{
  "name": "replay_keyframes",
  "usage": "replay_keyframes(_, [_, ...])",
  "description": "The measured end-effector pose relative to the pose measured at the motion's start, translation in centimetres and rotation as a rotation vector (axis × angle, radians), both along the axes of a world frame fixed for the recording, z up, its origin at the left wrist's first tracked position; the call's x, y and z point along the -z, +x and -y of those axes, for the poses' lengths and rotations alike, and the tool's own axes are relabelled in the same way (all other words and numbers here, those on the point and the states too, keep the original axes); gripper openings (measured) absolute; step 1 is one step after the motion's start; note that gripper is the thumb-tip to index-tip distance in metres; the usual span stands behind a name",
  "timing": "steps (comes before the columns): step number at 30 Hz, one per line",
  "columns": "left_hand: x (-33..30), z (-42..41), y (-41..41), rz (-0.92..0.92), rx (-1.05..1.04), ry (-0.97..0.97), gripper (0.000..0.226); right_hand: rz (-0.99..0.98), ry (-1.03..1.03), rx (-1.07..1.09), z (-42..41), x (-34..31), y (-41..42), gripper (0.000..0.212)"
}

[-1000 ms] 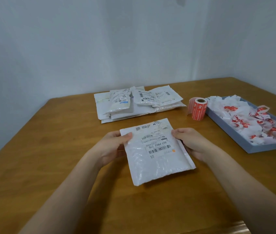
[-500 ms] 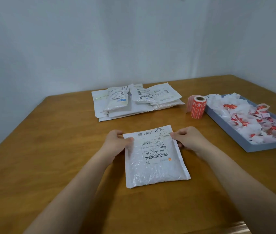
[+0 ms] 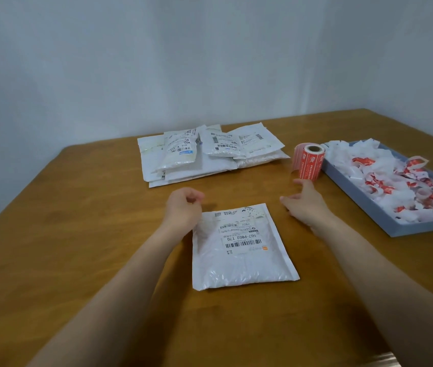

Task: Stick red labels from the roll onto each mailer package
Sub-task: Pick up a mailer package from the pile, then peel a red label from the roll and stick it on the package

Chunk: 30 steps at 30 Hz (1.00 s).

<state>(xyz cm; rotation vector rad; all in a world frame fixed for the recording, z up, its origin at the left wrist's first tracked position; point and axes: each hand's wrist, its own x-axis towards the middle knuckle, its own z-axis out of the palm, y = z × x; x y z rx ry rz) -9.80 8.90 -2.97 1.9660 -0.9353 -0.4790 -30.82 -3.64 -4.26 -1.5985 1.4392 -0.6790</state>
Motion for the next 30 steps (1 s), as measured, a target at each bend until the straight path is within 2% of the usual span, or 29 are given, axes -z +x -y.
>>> replay_keyframes(4, [0.1, 1.6, 0.0, -0.026, -0.023, 0.014, 0.032, 0.060, -0.037, 0.045, 1.0, -0.3, 0.1, 0.080])
replay_keyframes(10, [-0.1, 2.9, 0.2, -0.070, -0.002, -0.049, 0.029, -0.140, -0.315, 0.181, 3.2, -1.2, -0.1, 0.083])
replay_keyframes(14, [-0.4, 3.2, 0.7, -0.103, -0.011, -0.078, 0.031, -0.208, -0.335, 0.194, 5.4, -1.2, -0.2, 0.083])
replay_keyframes(19, [-0.4, 3.3, 1.2, -0.097, -0.007, -0.101, 0.031, -0.279, -0.371, 0.160, 7.3, -0.8, -0.1, 0.067])
replay_keyframes(30, [-1.1, 1.8, 1.4, -0.150, 0.019, -0.123, 0.028, -0.143, -0.417, 0.181, 5.3, -1.9, 0.1, 0.039])
